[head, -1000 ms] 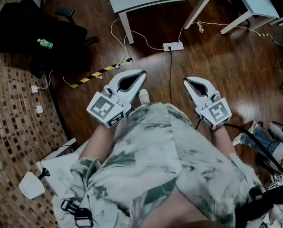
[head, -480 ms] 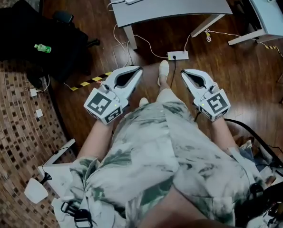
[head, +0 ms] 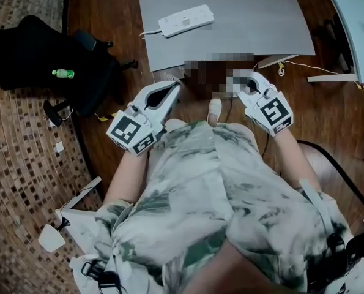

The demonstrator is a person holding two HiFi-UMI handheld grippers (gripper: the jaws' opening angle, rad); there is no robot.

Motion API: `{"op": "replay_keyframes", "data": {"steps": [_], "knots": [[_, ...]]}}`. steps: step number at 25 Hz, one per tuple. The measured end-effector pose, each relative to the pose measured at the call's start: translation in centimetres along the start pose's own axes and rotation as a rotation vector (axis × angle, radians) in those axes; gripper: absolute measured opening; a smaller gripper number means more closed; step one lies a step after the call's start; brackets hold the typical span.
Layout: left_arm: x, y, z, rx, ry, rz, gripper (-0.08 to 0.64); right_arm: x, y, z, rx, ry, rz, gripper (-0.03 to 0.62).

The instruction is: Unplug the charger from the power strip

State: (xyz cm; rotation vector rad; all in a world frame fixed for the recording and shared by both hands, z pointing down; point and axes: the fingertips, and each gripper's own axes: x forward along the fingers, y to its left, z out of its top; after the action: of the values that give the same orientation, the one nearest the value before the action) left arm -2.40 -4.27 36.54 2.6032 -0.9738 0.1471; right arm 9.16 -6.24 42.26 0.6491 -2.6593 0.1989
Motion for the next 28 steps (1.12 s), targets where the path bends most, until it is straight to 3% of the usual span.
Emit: {"op": "replay_keyframes", "data": {"steps": [6, 10, 12, 13, 20, 28], "knots": [[4.0, 3.9, -1.1, 0.011, 0.063, 0.025, 0.002, 4.4, -4.3, -2.0, -0.042, 0.048, 0.037, 0.008], [5.8, 7.0, -0.5, 0.011, 0.055, -0.004, 0.003, 7.8, -6.5, -1.3, -0.048, 0.093, 0.041, 0.008], [6.8, 8.7, -0.4, -0.008, 0.055, -0.021, 0.077, 9.2, -7.5, -0.7, -0.066, 0.117, 0.036, 0.008], [7.4, 9.7, -0.7, -0.014, 0.066, -0.027, 0.078, 10.0, -8.2, -0.8, -0.070, 0.129, 0.032, 0.006], [12.9, 17.5, -4.9, 0.065, 0.242, -0.029, 0.172, 17.3, -14.0, -2.9, -0.073, 0.208, 0.013, 0.006], [17.5, 23.2, -9.7, 0.177, 0.433, -0.074, 0.196, 24.3, -17.0, -8.6, -0.068, 0.410, 0.025, 0.006]]}}
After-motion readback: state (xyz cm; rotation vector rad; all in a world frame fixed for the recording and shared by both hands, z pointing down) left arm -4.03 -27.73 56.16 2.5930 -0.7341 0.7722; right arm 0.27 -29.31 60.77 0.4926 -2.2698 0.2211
